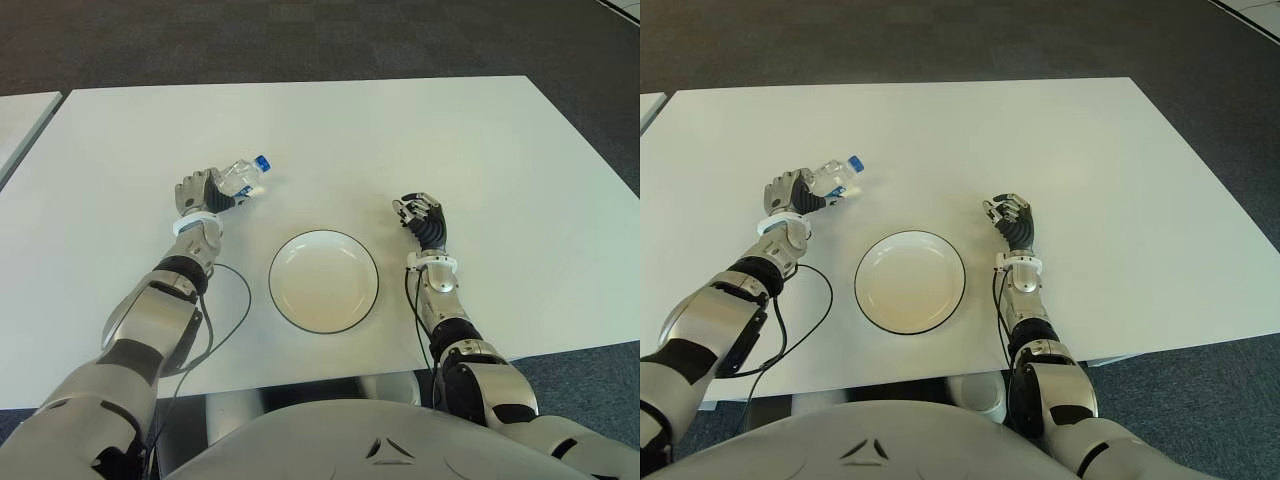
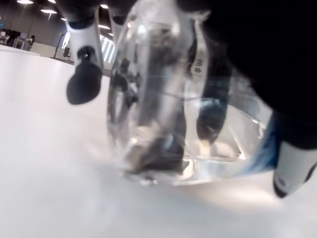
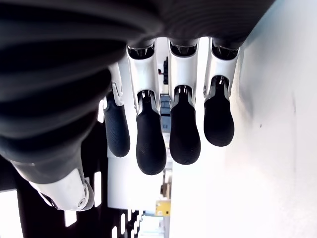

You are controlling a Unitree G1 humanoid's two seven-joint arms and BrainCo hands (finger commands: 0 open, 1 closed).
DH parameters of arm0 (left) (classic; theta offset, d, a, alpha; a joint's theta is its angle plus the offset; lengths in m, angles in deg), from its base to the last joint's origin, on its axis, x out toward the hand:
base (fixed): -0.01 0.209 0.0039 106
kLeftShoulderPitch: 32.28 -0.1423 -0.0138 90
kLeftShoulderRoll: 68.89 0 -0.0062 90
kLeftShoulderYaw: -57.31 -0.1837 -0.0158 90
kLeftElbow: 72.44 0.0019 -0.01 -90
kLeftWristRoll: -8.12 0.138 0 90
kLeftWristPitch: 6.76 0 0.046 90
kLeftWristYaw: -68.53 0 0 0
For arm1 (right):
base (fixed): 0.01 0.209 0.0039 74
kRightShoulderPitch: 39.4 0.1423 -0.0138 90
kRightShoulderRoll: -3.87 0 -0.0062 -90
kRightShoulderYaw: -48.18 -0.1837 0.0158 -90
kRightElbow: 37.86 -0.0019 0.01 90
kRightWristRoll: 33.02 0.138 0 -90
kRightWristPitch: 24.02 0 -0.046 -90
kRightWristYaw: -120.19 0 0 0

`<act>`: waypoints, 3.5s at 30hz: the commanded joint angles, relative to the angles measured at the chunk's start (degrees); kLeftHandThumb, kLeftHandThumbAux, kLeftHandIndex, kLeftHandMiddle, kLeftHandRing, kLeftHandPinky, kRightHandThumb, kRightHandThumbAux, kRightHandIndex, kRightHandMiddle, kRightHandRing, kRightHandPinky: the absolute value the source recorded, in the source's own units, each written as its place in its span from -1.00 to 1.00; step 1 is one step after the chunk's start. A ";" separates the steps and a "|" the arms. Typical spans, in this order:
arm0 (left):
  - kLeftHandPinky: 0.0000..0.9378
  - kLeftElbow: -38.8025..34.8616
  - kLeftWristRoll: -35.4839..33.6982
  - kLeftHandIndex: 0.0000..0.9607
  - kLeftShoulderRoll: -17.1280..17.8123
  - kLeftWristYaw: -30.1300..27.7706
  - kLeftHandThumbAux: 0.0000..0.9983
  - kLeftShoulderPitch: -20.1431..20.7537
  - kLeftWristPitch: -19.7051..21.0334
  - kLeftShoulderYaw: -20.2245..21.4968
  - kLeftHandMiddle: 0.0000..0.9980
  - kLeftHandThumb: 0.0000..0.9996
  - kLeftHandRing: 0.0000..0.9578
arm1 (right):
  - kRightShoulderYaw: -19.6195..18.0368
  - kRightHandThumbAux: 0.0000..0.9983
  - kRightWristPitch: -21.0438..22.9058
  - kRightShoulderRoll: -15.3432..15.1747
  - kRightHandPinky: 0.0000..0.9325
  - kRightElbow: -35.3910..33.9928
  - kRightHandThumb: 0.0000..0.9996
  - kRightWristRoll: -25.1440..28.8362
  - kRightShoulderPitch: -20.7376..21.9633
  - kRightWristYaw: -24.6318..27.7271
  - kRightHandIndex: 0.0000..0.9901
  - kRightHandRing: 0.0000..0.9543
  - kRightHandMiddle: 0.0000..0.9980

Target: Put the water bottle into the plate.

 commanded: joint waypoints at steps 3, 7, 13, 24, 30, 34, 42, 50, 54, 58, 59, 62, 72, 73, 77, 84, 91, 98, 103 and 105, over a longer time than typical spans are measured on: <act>0.75 -4.79 -2.04 -0.21 -0.71 1.21 0.31 -1.10 -2.91 2.42 0.02 0.90 0.10 | -0.27 0.46 1.57 0.30 0.44 1.06 0.42 1.12 -0.91 0.53 -0.12 0.42 0.38; 0.73 -8.07 -2.36 -0.21 -0.41 1.71 0.31 -2.38 -5.29 3.14 0.02 0.90 0.10 | -0.27 0.46 1.41 0.43 0.45 0.99 0.42 1.24 -0.95 0.58 -0.12 0.42 0.38; 0.73 -15.75 -1.91 -0.21 0.56 1.75 0.31 -5.72 -8.59 4.10 0.01 0.90 0.10 | -0.21 0.46 1.32 0.56 0.45 0.82 0.42 1.29 -1.02 0.55 -0.12 0.42 0.38; 0.74 -33.16 -1.01 -0.21 0.83 -0.47 0.31 -13.63 -7.20 5.20 0.01 0.90 0.10 | -0.22 0.46 1.09 0.36 0.44 1.02 0.42 1.36 -0.96 1.02 -0.12 0.43 0.38; 0.72 -45.57 2.05 -0.21 1.91 -3.33 0.31 -18.95 -6.20 4.51 0.01 0.90 0.09 | -0.02 0.46 0.92 0.34 0.48 0.79 0.42 1.09 -1.04 0.92 -0.12 0.44 0.40; 0.68 -52.35 3.82 -0.21 2.79 -6.24 0.31 -22.01 -7.15 3.96 0.01 0.90 0.09 | 0.01 0.46 0.97 0.36 0.49 0.98 0.42 1.07 -0.97 0.90 -0.11 0.45 0.41; 0.53 -63.08 4.87 -0.21 5.45 -13.66 0.31 -28.84 -10.10 3.74 0.01 0.90 0.09 | 0.22 0.46 1.45 0.41 0.48 0.89 0.42 0.83 -0.98 0.68 -0.11 0.45 0.40; 0.55 -70.24 4.91 -0.20 8.53 -23.41 0.31 -33.12 -11.66 3.06 0.02 0.90 0.09 | 0.35 0.45 1.65 0.44 0.48 0.48 0.42 0.88 -1.13 0.94 -0.12 0.44 0.39; 0.61 -74.38 5.77 -0.20 9.31 -27.93 0.30 -35.40 -10.85 2.79 0.02 0.90 0.09 | 0.28 0.45 1.80 0.46 0.48 0.41 0.42 1.07 -1.09 1.17 -0.12 0.44 0.39; 0.64 -75.46 7.13 -0.19 9.95 -29.25 0.30 -36.14 -12.10 2.86 0.03 0.90 0.10 | 0.24 0.45 1.93 0.48 0.48 0.38 0.42 1.13 -1.08 1.27 -0.12 0.44 0.40; 0.65 -75.59 7.49 -0.19 10.15 -29.46 0.30 -36.25 -12.53 2.82 0.03 0.90 0.10 | 0.23 0.45 1.96 0.47 0.48 0.38 0.42 1.13 -1.08 1.29 -0.12 0.44 0.40; 0.70 -76.68 10.03 -0.19 11.22 -29.52 0.30 -37.28 -14.42 2.09 0.03 0.90 0.10 | 0.25 0.45 1.78 0.55 0.48 0.40 0.42 1.06 -1.08 1.20 -0.12 0.45 0.40; 0.68 -79.35 10.12 -0.19 11.43 -35.98 0.30 -40.64 -14.34 0.33 0.03 0.90 0.11 | 0.59 0.46 1.41 0.57 0.48 0.35 0.42 0.47 -1.11 0.43 -0.12 0.44 0.40; 0.66 -79.56 9.93 -0.19 11.31 -36.87 0.30 -40.94 -13.96 0.22 0.03 0.90 0.11 | 0.61 0.46 1.40 0.56 0.48 0.36 0.42 0.47 -1.10 0.41 -0.12 0.44 0.39; 0.59 -80.31 9.71 -0.18 10.33 -40.24 0.30 -42.25 -11.49 -0.17 0.03 0.90 0.08 | 0.63 0.46 1.37 0.45 0.47 0.45 0.42 0.52 -1.03 0.41 -0.12 0.44 0.39; 0.57 -77.66 11.98 -0.18 8.29 -41.68 0.30 -41.82 -9.24 -2.12 0.03 0.90 0.07 | 0.62 0.46 1.42 0.53 0.44 0.40 0.42 0.59 -1.05 0.20 -0.12 0.42 0.38; 0.58 -75.04 16.19 -0.18 7.97 -39.63 0.30 -40.60 -9.43 -3.73 0.02 0.90 0.08 | 0.62 0.46 1.53 0.72 0.44 -0.05 0.42 0.55 -1.24 -0.22 -0.12 0.41 0.37; 0.51 -73.28 20.11 -0.17 7.59 -38.13 0.30 -39.65 -9.03 -5.05 0.02 0.90 0.06 | 0.64 0.46 1.19 0.63 0.46 -0.02 0.42 0.69 -1.23 -0.03 -0.12 0.42 0.38; 0.45 -72.58 21.65 -0.15 6.80 -36.16 0.30 -39.53 -8.62 -5.29 0.03 0.90 0.05 | 0.53 0.46 0.70 0.59 0.47 0.07 0.42 1.01 -1.23 0.52 -0.12 0.44 0.40; 0.42 -72.26 21.63 -0.15 6.53 -35.31 0.29 -39.45 -8.84 -5.37 0.05 0.90 0.06 | 0.48 0.46 0.76 0.58 0.47 0.00 0.42 1.10 -1.24 0.57 -0.12 0.45 0.40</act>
